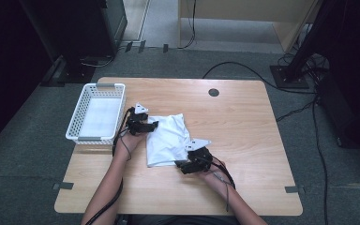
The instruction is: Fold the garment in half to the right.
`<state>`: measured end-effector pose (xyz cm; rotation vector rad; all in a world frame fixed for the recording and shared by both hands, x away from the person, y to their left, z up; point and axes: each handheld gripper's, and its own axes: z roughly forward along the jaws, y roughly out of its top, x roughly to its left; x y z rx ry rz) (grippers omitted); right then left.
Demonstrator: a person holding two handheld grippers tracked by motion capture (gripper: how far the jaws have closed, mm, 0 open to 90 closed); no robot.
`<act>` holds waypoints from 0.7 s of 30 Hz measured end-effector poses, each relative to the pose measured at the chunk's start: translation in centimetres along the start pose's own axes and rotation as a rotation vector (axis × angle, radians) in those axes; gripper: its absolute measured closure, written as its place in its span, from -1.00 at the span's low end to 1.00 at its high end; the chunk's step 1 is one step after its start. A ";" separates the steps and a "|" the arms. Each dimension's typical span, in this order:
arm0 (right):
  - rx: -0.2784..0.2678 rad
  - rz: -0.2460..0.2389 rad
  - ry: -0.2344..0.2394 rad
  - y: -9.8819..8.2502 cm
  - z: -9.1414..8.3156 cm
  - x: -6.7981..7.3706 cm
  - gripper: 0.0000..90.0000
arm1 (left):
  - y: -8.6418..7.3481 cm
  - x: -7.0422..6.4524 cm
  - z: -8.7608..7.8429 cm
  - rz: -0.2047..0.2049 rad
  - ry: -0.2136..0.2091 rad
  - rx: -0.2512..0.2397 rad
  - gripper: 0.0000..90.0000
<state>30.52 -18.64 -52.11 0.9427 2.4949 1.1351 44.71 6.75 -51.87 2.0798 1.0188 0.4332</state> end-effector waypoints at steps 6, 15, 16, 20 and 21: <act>0.001 -0.011 -0.022 0.2 0.5 0.3 -0.51 | 0.0 -0.1 0.0 0.002 -0.006 -0.005 -0.08; -0.017 0.002 -0.037 0.3 0.7 0.4 -0.41 | -0.1 -0.4 -0.2 0.005 -0.019 -0.010 0.12; -0.017 0.002 -0.039 0.3 0.7 0.4 -0.39 | -0.1 -0.4 -0.2 0.004 -0.021 -0.012 0.16; -0.023 0.006 -0.043 0.4 0.8 0.4 -0.29 | -0.2 -0.4 -0.2 0.004 -0.025 -0.012 0.22; -0.024 0.008 -0.044 0.4 0.8 0.4 -0.27 | -0.2 -0.4 -0.2 0.004 -0.025 -0.012 0.22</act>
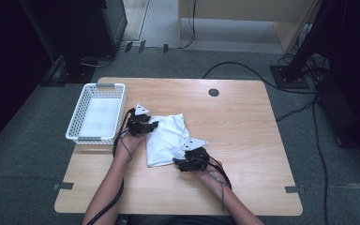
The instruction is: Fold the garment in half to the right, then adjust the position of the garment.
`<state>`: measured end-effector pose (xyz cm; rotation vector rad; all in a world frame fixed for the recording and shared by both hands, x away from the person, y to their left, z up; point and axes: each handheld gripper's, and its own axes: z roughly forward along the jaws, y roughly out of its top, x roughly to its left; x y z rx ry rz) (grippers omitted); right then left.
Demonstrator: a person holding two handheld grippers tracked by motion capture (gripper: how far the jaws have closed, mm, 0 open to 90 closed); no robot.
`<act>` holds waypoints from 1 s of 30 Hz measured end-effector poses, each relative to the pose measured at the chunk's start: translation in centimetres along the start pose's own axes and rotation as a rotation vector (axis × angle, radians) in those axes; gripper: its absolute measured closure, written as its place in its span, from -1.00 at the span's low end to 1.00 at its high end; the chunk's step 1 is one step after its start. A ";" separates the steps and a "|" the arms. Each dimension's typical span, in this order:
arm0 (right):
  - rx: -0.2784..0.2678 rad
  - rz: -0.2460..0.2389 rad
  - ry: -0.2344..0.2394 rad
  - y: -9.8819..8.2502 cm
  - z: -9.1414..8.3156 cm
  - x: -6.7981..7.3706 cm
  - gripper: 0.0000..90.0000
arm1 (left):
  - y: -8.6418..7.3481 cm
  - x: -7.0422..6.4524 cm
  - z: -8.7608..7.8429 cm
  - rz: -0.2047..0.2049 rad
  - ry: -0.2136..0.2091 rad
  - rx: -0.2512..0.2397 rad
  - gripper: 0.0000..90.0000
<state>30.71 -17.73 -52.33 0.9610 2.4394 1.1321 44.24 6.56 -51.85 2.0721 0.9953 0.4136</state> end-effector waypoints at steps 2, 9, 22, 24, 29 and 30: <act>-0.001 0.002 -0.001 0.0 0.0 0.0 -0.24 | 0.0 0.0 0.0 0.000 0.001 0.000 0.22; -0.006 0.005 -0.010 0.1 0.1 0.0 -0.18 | 0.0 0.0 0.0 0.002 0.001 0.000 0.25; -0.019 0.020 -0.021 0.3 0.3 0.1 0.17 | -0.1 -0.5 -0.1 -0.006 -0.017 -0.006 0.52; -0.016 0.024 -0.024 0.4 0.3 0.1 0.27 | -0.1 -0.5 -0.1 -0.006 -0.019 -0.006 0.57; -0.010 0.029 -0.022 0.7 0.5 0.1 0.48 | -0.1 -0.7 -0.1 0.006 -0.021 -0.006 0.66; -0.009 0.030 -0.023 0.8 0.5 0.1 0.55 | -0.1 -0.7 -0.1 0.006 -0.023 -0.006 0.68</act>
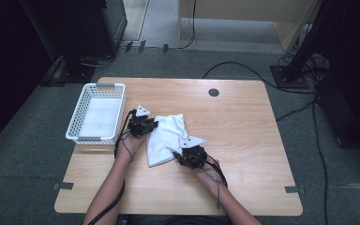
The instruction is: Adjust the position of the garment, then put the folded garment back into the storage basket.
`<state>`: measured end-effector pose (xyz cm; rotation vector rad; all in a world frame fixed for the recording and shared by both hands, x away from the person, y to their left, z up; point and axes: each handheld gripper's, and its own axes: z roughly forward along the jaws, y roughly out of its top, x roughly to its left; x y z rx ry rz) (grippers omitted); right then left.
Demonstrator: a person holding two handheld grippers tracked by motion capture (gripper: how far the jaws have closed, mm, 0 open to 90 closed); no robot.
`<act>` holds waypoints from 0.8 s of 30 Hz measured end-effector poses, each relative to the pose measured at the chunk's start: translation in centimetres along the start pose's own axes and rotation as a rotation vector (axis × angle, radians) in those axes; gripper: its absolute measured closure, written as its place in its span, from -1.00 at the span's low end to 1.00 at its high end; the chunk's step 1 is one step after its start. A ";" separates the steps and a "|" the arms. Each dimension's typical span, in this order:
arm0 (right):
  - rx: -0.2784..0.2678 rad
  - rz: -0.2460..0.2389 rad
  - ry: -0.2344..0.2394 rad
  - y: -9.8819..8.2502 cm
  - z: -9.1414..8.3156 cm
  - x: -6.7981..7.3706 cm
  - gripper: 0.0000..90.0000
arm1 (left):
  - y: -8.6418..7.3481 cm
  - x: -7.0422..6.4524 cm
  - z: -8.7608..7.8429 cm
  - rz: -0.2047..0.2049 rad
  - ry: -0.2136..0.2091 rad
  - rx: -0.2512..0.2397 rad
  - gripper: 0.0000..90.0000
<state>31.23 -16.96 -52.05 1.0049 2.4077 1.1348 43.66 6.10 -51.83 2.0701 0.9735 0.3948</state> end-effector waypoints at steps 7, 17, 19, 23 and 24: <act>0.014 0.009 0.011 0.3 0.1 -0.1 0.73 | 0.0 -0.1 0.0 -0.008 -0.008 -0.002 0.80; 0.013 0.013 0.021 0.9 -0.1 -0.3 0.79 | 0.4 0.0 0.0 -0.034 -0.018 0.019 0.84; 0.010 0.011 0.028 1.2 -0.4 -0.4 0.79 | 0.5 0.0 -0.1 -0.042 -0.016 0.023 0.84; -0.006 0.004 0.034 1.9 -1.0 -0.3 0.79 | 1.1 -0.1 -0.7 -0.048 -0.012 0.012 0.84; -0.007 0.002 0.037 2.0 -1.1 -0.2 0.79 | 1.2 -0.2 -0.9 -0.053 -0.011 0.010 0.84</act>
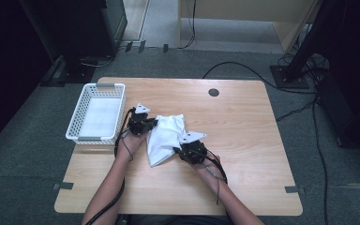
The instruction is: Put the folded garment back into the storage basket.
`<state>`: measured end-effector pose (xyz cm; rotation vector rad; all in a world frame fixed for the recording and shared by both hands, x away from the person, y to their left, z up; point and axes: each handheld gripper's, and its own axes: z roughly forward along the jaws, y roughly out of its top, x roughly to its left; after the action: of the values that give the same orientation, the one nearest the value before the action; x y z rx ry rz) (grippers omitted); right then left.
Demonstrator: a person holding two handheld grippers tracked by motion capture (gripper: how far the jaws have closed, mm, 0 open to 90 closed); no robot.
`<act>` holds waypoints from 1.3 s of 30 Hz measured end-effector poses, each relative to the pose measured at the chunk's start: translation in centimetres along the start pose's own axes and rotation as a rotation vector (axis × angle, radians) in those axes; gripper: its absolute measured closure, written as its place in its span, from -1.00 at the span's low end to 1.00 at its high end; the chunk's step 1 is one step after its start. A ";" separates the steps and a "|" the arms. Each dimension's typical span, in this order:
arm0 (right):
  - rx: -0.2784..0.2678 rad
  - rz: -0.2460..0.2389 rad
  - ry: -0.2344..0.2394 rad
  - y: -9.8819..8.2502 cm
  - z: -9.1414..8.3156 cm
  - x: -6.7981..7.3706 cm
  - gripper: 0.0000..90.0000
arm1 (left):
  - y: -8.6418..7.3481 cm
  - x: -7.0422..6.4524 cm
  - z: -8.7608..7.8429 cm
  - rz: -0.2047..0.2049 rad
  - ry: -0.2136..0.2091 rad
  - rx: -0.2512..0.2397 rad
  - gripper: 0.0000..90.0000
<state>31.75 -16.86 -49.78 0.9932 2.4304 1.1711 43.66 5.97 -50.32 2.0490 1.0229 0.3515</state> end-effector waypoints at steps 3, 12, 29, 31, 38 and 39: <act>-0.001 -0.005 0.006 0.2 -0.1 0.2 0.79 | 0.5 -0.1 -0.4 -0.001 0.003 0.006 0.85; -0.010 -0.022 0.021 1.1 -1.0 0.8 0.79 | 1.7 -0.4 -1.8 -0.004 -0.004 0.015 0.85; -0.030 -0.078 0.035 3.8 -2.2 2.0 0.79 | 3.9 0.2 -5.5 0.009 0.028 0.013 0.84; -0.028 -0.087 0.038 4.2 -2.2 2.2 0.78 | 4.1 0.4 -6.0 0.007 0.027 0.005 0.83; -0.036 -0.098 0.052 5.5 -2.2 2.7 0.79 | 5.2 1.3 -7.5 0.006 0.026 0.005 0.84; -0.037 -0.098 0.055 5.7 -2.1 2.8 0.78 | 5.3 1.5 -7.7 0.008 0.029 0.004 0.84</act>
<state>31.32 -13.72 -43.90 0.8313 2.4598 1.2199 43.30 9.38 -41.52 2.0579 1.0333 0.3846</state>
